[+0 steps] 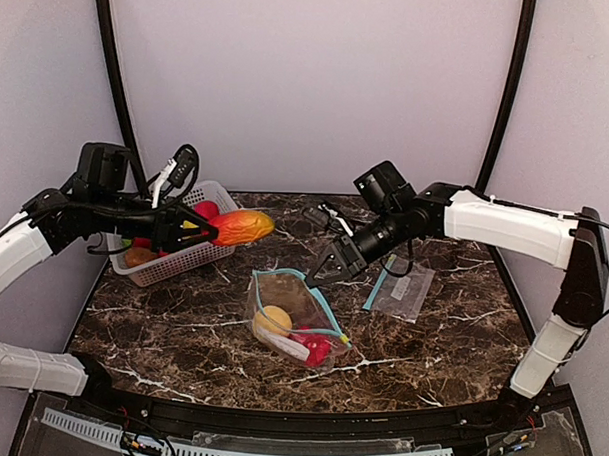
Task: Place the food in the zip-top bag and seal the zipper
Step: Place the fake fruit in the zipper food storage bag.
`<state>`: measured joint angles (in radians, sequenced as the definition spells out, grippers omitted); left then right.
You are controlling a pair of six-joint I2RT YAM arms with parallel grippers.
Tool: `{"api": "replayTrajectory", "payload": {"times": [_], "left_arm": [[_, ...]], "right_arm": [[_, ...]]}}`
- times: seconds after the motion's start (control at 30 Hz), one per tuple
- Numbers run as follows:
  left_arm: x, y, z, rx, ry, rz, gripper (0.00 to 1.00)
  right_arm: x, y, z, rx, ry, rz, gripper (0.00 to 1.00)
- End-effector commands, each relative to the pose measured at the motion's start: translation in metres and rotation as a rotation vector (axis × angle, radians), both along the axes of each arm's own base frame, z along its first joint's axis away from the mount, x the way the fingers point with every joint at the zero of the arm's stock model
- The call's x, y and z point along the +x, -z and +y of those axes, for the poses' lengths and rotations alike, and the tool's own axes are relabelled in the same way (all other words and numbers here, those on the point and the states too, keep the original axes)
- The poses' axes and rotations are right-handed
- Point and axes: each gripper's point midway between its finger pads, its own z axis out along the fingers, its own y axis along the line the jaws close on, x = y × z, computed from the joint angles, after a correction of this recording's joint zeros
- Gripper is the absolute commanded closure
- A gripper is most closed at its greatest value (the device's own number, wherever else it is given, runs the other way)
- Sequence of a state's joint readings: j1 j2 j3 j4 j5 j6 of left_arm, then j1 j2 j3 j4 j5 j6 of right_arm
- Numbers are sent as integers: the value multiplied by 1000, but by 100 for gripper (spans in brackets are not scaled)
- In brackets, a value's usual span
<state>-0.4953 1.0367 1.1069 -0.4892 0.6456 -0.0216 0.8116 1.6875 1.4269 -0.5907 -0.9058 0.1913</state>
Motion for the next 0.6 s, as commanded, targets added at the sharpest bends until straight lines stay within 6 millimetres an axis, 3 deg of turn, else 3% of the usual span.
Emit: {"api": "replayTrajectory", "payload": {"times": [0.0,0.2,0.3,0.57], "left_arm": [[-31,22,-16,-25,73,108,66],[-55,51,-49,28,211,178,66],[-58,57,-59,76,264,196,67],[-49,72,-51,312,290,168,67]], "right_arm": [[-9,33,2,-13,-69,75,100],[-3,58,6,-33,-95,89,100],[0,65,5,-49,-93,86,100],[2,65,-1,-84,-93,46,100]]}}
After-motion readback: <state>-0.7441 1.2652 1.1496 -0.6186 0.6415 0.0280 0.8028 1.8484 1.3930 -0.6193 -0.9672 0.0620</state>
